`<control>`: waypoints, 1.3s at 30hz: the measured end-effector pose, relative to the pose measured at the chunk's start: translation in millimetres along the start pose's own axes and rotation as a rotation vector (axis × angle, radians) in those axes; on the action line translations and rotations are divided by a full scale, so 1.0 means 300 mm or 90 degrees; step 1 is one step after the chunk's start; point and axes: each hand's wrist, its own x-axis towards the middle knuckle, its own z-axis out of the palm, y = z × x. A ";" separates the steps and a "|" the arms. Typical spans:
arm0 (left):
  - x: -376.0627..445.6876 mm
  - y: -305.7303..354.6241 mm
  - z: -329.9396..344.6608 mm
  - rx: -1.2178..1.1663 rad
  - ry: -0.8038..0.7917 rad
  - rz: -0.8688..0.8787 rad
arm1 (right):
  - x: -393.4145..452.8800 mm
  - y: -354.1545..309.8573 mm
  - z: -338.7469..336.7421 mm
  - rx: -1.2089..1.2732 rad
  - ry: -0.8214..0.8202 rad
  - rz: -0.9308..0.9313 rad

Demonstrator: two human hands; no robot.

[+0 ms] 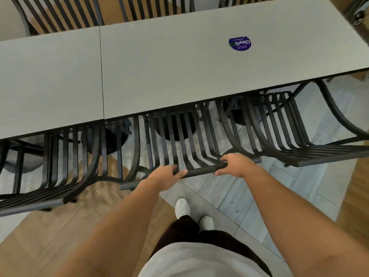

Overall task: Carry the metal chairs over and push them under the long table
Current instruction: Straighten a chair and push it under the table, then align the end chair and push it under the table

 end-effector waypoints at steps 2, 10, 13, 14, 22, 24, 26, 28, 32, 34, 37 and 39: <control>0.012 0.063 -0.010 0.024 0.027 0.036 | -0.020 0.051 -0.031 0.061 0.022 0.024; 0.071 0.439 -0.037 0.133 0.054 0.225 | -0.162 0.331 -0.153 0.150 0.168 0.099; 0.087 0.603 -0.016 0.160 0.054 0.262 | -0.216 0.475 -0.175 0.188 0.206 0.127; 0.092 0.659 -0.002 0.157 0.057 0.271 | -0.234 0.526 -0.182 0.196 0.217 0.131; 0.079 1.101 0.205 0.114 0.081 0.290 | -0.338 0.981 -0.247 0.185 0.242 0.131; 0.081 1.196 0.269 0.110 0.079 0.284 | -0.352 1.094 -0.267 0.171 0.234 0.129; 0.086 1.285 0.327 0.106 0.084 0.275 | -0.361 1.199 -0.292 0.163 0.218 0.123; 0.091 1.367 0.378 0.098 0.089 0.264 | -0.369 1.288 -0.324 0.138 0.209 0.116; 0.100 1.489 0.437 0.117 0.095 0.258 | -0.361 1.415 -0.375 0.111 0.212 0.106; 0.121 1.528 0.441 0.129 0.089 0.251 | -0.338 1.453 -0.395 0.099 0.204 0.101; 0.165 1.569 0.433 0.157 0.078 0.246 | -0.297 1.491 -0.422 0.073 0.194 0.096; 0.190 1.593 0.419 0.166 0.062 0.246 | -0.270 1.507 -0.441 0.061 0.197 0.092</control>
